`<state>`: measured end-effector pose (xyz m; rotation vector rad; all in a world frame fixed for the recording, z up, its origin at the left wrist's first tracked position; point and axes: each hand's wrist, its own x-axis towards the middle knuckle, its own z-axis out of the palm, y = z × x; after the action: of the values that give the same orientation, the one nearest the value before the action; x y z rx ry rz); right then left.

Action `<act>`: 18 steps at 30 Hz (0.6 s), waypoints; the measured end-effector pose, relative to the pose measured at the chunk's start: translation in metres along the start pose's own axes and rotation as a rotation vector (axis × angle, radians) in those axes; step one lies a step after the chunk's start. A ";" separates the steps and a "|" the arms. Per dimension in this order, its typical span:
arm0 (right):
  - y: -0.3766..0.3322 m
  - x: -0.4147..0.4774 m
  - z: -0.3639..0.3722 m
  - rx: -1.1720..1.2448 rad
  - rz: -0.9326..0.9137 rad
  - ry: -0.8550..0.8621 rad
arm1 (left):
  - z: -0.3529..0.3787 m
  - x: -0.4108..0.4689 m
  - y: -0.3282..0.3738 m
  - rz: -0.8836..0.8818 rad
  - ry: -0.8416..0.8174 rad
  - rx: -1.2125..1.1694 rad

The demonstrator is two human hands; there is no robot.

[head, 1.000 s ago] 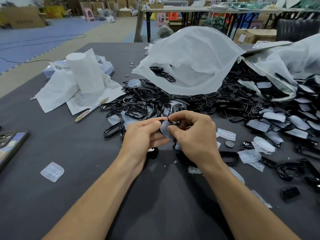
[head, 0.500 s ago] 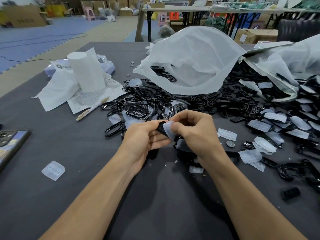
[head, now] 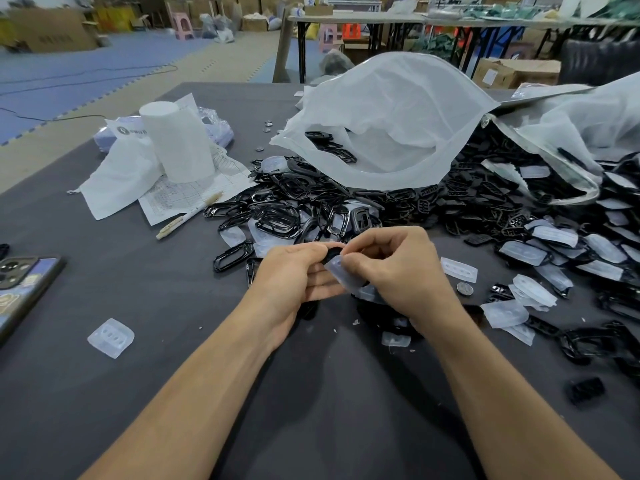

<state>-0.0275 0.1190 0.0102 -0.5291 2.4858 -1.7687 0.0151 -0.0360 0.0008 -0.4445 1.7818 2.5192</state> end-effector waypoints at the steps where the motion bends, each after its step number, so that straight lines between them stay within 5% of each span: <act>1: 0.001 0.000 0.002 -0.064 -0.018 0.035 | 0.000 0.000 0.000 -0.001 -0.006 -0.003; 18: 0.002 -0.003 0.008 -0.250 -0.196 0.124 | 0.000 -0.001 -0.003 0.010 -0.011 0.051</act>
<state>-0.0236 0.1134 0.0047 -0.7211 2.8523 -1.6019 0.0165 -0.0353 -0.0015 -0.4190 1.8443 2.4714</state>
